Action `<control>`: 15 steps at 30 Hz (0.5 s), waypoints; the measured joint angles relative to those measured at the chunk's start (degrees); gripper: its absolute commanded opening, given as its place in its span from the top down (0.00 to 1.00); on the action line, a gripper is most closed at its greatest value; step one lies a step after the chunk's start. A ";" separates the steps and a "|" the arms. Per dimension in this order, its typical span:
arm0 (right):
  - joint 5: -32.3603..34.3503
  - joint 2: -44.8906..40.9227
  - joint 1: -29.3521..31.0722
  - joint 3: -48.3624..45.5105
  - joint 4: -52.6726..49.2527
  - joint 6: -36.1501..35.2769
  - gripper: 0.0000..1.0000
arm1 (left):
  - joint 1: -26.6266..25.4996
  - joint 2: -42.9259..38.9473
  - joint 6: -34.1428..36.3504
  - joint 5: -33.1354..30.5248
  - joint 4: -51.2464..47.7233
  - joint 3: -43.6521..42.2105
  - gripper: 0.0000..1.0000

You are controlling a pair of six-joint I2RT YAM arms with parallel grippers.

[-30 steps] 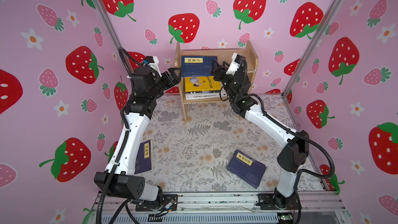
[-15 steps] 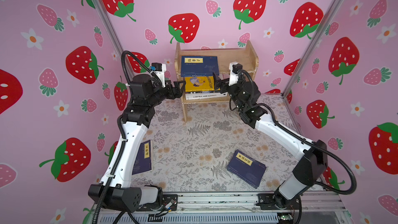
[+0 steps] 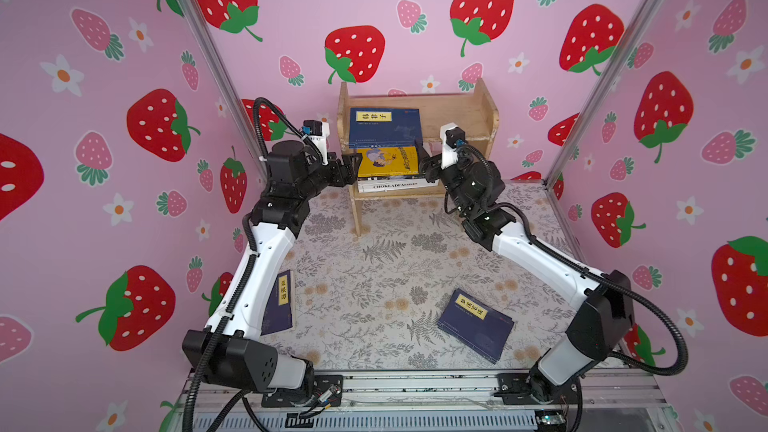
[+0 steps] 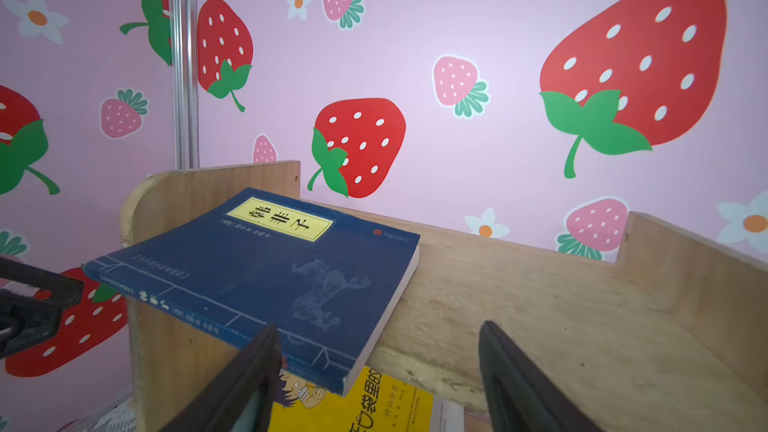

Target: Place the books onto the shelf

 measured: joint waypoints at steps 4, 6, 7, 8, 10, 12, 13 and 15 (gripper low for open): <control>-0.90 0.31 0.00 0.04 -0.13 0.04 0.32 | -0.09 0.74 0.00 -0.52 0.83 0.04 0.22; -1.29 0.57 0.00 0.76 -0.13 0.15 0.34 | -0.11 0.74 -0.09 -0.57 1.42 0.04 0.22; -1.62 0.85 0.00 1.36 -0.04 0.26 0.35 | -0.15 0.74 -0.15 -0.59 1.81 0.04 0.22; -1.88 1.11 0.00 1.86 0.02 0.35 0.36 | -0.15 0.74 -0.20 -0.57 2.25 0.04 0.22; -2.47 1.86 0.00 2.95 0.24 0.85 0.38 | -0.15 0.74 -0.24 -0.59 2.84 0.04 0.24; -2.93 2.73 0.00 3.85 0.33 1.44 0.40 | -0.15 0.74 -0.39 -0.66 3.37 0.04 0.25; -3.17 3.28 0.00 4.26 0.33 1.70 0.40 | -0.15 0.74 -0.44 -0.87 3.69 0.04 0.26; -3.63 4.31 0.00 4.83 0.33 2.25 0.41 | -0.15 0.74 -0.57 -1.40 4.31 0.04 0.27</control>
